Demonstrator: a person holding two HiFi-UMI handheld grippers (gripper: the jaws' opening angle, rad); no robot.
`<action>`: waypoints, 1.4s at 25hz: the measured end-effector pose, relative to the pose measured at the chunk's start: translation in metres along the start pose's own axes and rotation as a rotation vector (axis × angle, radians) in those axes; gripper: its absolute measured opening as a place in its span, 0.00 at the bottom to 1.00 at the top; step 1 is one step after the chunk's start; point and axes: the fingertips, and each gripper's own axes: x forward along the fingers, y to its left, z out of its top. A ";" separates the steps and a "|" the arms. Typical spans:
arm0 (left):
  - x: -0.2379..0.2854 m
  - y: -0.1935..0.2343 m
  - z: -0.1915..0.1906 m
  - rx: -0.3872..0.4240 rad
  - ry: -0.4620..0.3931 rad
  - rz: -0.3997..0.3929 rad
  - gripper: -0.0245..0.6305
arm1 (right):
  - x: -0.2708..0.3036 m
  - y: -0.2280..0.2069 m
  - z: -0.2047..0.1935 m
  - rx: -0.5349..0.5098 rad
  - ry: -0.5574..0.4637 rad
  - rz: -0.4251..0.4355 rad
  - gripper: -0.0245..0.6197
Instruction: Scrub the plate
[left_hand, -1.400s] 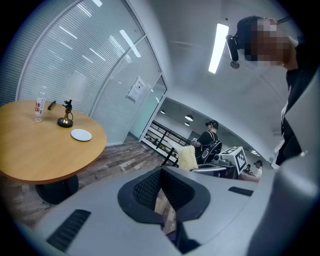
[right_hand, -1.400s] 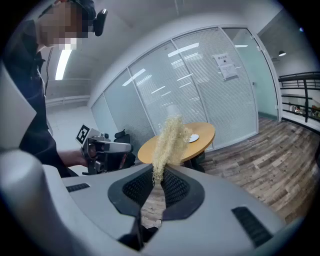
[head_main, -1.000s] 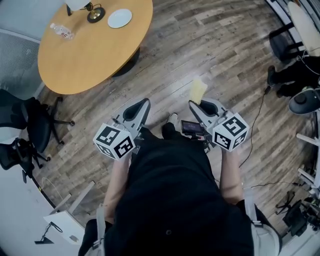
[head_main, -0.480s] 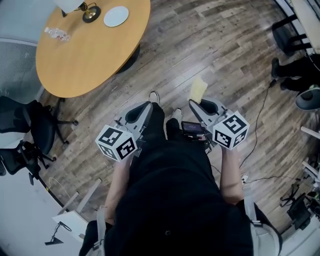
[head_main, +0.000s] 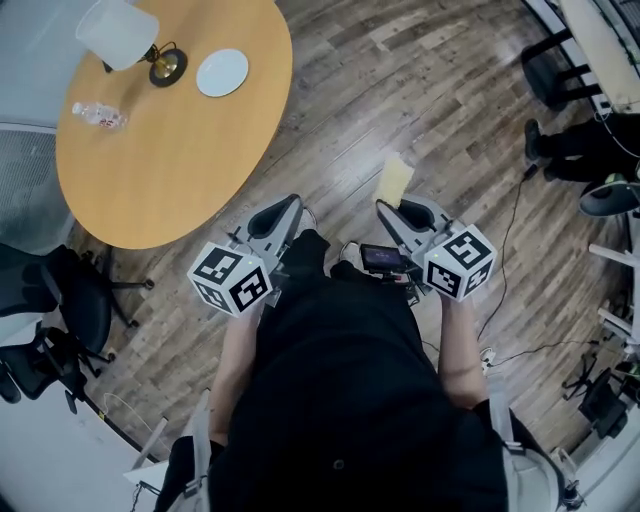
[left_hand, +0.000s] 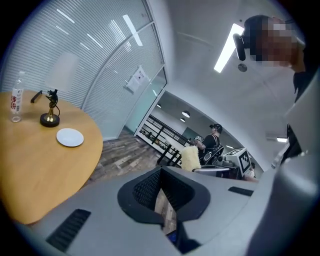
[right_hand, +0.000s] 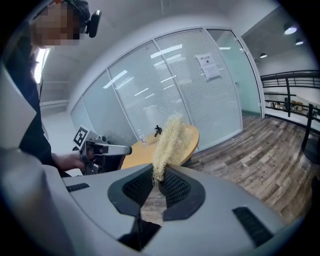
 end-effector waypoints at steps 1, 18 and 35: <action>0.001 0.011 0.008 0.002 -0.001 -0.004 0.06 | 0.011 -0.001 0.010 -0.005 -0.006 -0.004 0.11; -0.001 0.119 0.082 -0.026 -0.039 0.018 0.06 | 0.113 -0.006 0.092 -0.044 0.014 -0.014 0.11; 0.107 0.131 0.139 -0.174 -0.156 0.208 0.06 | 0.144 -0.129 0.174 -0.100 0.051 0.197 0.11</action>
